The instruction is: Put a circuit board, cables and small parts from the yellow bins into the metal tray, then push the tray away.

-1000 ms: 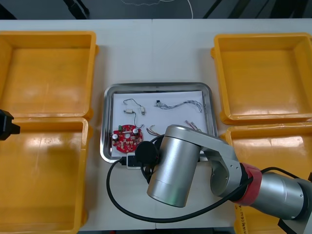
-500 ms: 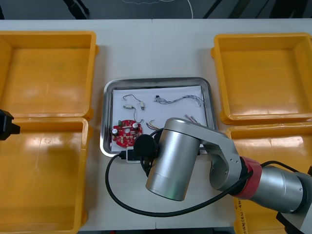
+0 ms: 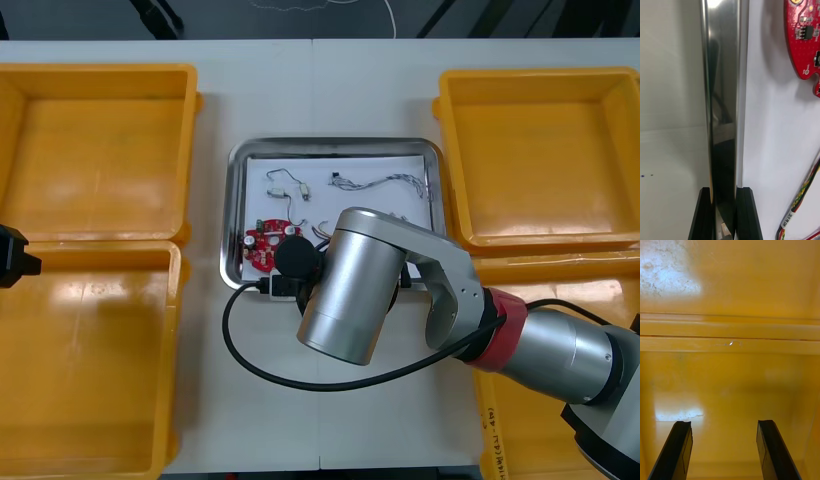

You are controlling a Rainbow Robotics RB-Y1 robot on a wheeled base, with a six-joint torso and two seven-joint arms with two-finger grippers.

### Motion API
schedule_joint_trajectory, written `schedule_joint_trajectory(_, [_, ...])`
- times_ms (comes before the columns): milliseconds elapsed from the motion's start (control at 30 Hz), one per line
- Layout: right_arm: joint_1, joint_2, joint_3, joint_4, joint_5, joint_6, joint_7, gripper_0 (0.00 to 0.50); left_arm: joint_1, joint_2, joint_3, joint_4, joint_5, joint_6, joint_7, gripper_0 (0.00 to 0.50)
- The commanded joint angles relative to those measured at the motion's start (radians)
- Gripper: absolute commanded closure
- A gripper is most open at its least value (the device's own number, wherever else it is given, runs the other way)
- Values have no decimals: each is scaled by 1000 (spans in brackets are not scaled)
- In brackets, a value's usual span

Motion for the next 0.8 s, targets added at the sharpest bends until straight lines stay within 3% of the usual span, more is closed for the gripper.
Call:
schedule_joint_trajectory(33, [-49,9,-49,23,-26,-30,45,500,20,42,-7,-31,8,6,4,0])
schedule_joint_trajectory(800, [-175,65,-103,221,-87,-130,94,500,20,42,-7,-31,8,6,4,0])
